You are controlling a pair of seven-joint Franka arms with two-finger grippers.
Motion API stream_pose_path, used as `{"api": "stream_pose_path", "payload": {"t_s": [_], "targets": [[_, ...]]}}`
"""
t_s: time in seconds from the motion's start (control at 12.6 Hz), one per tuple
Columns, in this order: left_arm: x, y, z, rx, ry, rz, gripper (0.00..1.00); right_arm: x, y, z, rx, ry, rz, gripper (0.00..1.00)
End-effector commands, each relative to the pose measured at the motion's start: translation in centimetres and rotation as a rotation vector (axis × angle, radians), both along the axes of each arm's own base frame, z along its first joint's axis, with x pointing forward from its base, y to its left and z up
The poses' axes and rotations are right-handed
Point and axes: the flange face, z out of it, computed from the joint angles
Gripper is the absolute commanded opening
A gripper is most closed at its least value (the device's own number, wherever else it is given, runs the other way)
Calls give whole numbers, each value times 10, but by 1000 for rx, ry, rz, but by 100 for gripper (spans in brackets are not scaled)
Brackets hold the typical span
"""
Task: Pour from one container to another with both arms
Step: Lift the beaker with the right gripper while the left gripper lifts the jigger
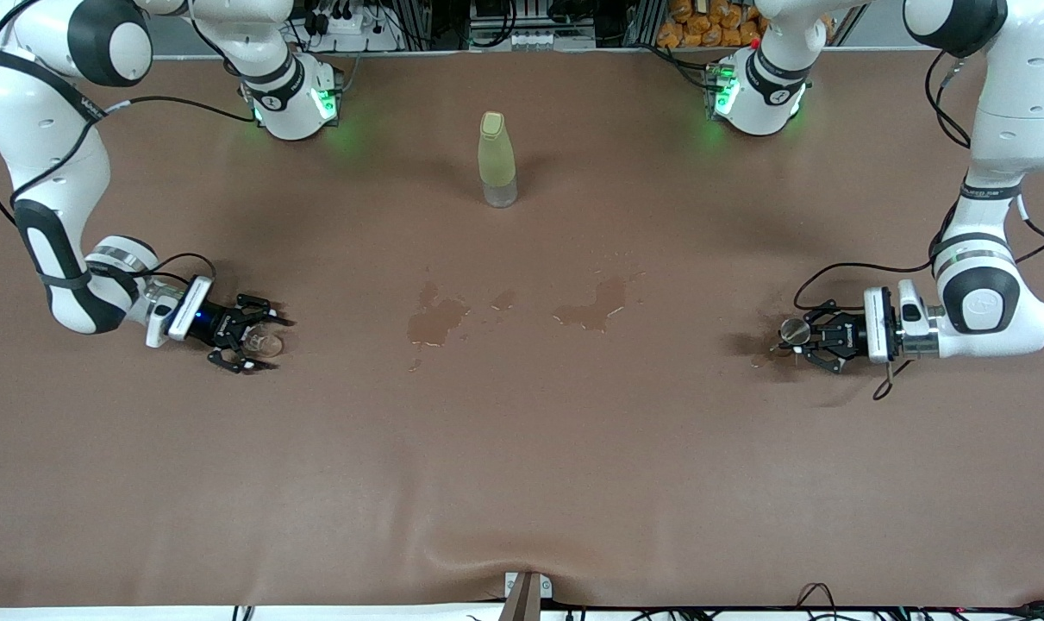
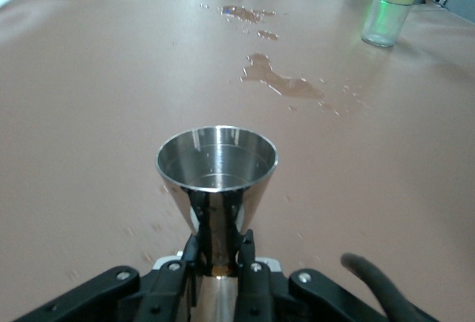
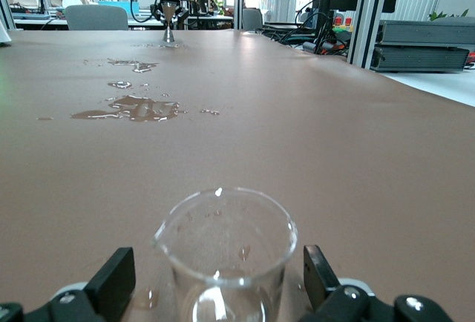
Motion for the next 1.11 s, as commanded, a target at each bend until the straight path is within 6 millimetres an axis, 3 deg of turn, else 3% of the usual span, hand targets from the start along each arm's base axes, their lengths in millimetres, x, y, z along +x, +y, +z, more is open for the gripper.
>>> {"api": "stream_pose_path", "payload": {"t_s": [0.0, 0.24, 0.32, 0.47, 0.63, 1.03], "targets": [[24, -34, 32, -31, -80, -38, 0, -6, 4, -14, -50, -254, 41, 100], [40, -74, 45, -105, -117, -42, 0, -7, 5, -17, -50, -255, 31, 100], [42, -86, 49, -131, -122, -31, 0, -6, 5, -17, -50, -253, 32, 90], [44, -115, 56, -172, -127, -33, 0, -7, 5, -18, -50, -251, 32, 45], [43, -137, 57, -190, -125, -52, 0, -6, 6, -17, -46, -248, 31, 12], [47, -173, 68, -265, -106, 4, 0, 10, 9, 1, -40, -265, 45, 0]]}}
